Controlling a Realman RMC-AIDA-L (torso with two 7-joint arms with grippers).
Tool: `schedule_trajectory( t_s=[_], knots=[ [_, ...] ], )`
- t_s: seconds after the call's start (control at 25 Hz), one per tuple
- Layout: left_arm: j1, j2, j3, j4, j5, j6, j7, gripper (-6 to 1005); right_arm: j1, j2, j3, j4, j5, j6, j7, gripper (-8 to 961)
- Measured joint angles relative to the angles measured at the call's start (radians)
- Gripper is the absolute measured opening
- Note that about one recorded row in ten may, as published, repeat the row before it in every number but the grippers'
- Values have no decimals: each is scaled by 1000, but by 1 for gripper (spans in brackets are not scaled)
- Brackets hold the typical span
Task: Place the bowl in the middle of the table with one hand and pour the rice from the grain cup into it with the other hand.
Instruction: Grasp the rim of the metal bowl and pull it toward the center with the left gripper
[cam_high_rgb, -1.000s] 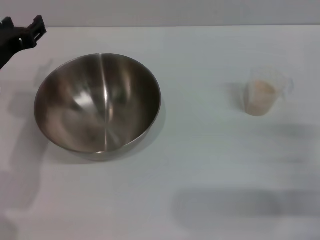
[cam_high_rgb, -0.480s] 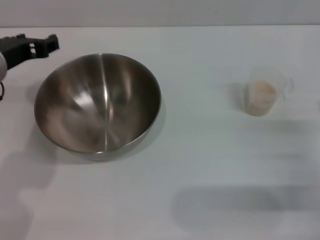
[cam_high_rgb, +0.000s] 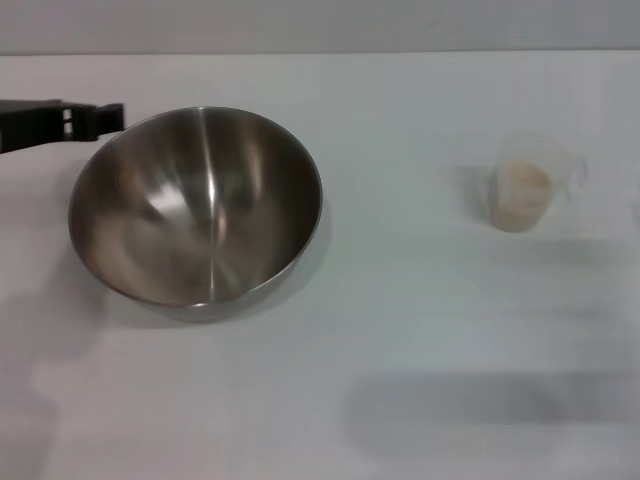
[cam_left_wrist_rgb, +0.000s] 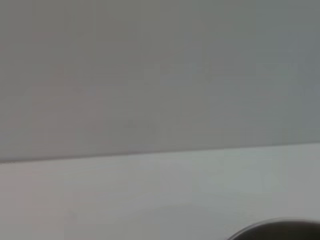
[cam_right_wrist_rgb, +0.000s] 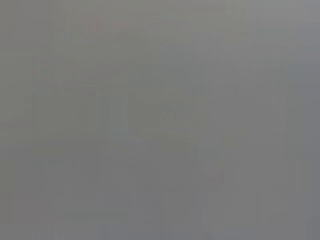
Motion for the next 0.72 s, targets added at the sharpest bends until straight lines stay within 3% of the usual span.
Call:
schedule_trajectory(
  t_s=[0.28,0.48,0.72],
  knots=[
    [-86,-2,-111,79,-7,-141,83,634,2,1,-6,-1,-1,-5,0,713],
    [-133,-2,-135,110,-8,-216,109,628,2,2,-6,-2,-1,-5,0,714],
    [-145,-4,-134,144,-8,-225,109,621,2,2,-6,-2,-3,-5,0,714]
  ],
)
